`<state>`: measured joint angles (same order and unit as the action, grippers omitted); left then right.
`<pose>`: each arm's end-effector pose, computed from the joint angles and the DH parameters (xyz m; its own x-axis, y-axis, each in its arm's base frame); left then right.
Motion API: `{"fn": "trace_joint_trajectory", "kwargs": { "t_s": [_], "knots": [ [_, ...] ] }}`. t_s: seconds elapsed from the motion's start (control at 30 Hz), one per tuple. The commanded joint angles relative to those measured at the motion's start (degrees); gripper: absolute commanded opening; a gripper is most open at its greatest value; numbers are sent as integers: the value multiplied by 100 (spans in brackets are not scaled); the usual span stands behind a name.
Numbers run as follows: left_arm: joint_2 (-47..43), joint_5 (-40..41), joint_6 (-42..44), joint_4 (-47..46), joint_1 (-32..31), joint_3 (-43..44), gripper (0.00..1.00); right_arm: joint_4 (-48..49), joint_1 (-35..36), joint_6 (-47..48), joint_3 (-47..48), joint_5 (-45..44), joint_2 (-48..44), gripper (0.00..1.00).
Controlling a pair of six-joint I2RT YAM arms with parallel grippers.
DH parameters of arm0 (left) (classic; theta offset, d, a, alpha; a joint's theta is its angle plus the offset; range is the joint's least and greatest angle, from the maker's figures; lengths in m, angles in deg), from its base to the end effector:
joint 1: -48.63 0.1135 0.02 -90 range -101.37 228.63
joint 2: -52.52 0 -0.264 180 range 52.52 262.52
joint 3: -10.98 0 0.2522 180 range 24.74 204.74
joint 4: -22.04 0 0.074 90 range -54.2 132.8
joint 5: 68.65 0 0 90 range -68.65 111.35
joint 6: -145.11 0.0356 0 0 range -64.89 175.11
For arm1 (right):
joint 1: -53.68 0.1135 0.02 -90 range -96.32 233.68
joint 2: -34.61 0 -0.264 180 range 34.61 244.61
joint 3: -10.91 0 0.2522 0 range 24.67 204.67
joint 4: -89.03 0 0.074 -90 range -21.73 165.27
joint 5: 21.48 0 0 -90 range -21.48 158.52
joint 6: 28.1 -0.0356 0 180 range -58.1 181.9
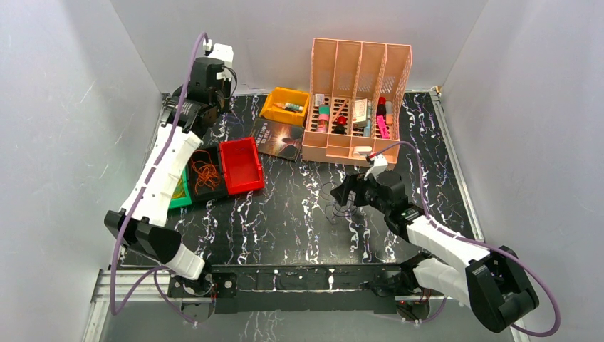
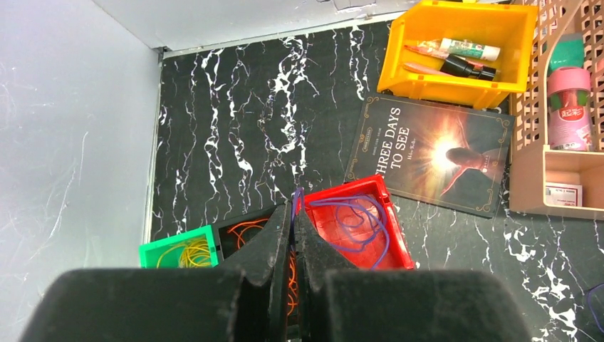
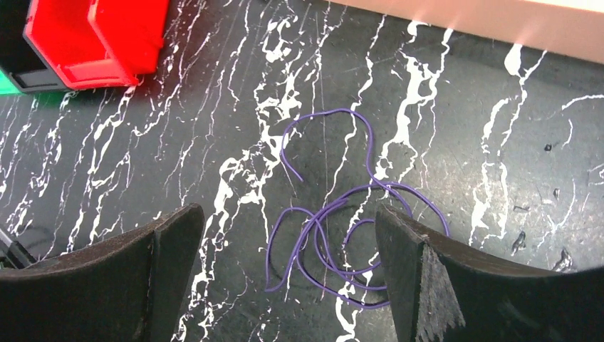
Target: Untangle the cables
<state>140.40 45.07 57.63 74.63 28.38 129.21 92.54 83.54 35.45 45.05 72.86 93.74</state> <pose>0.3113 -0.0996 0.4644 -0.3562 0.1743 -0.9180 -0.0168 0.9811 0.1928 0.1851 0.1094 0.1935 -0.5327 0.2063 -0.8208 -0.3577 0.8241 0.4393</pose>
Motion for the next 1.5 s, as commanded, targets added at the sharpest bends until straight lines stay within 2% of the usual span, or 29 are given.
{"fn": "trace_joint_trajectory", "kwargs": {
  "t_s": [0.0,0.23,0.63,0.97,1.47],
  "knots": [
    [-253,-104,-38,-125,106,-86,0,179,1,227,290,203,-126,98],
    [-301,-164,-106,-165,161,-298,0,155,-3,220,291,262,-88,98],
    [-529,-878,-640,-495,197,-1707,0,260,2,107,160,208,38,98],
    [-587,-1136,-1017,-903,217,-2863,0,201,2,54,104,187,3,98],
    [198,-1165,-1143,-1241,422,-3251,0,-81,1,-78,360,387,-160,98]
  ]
}}
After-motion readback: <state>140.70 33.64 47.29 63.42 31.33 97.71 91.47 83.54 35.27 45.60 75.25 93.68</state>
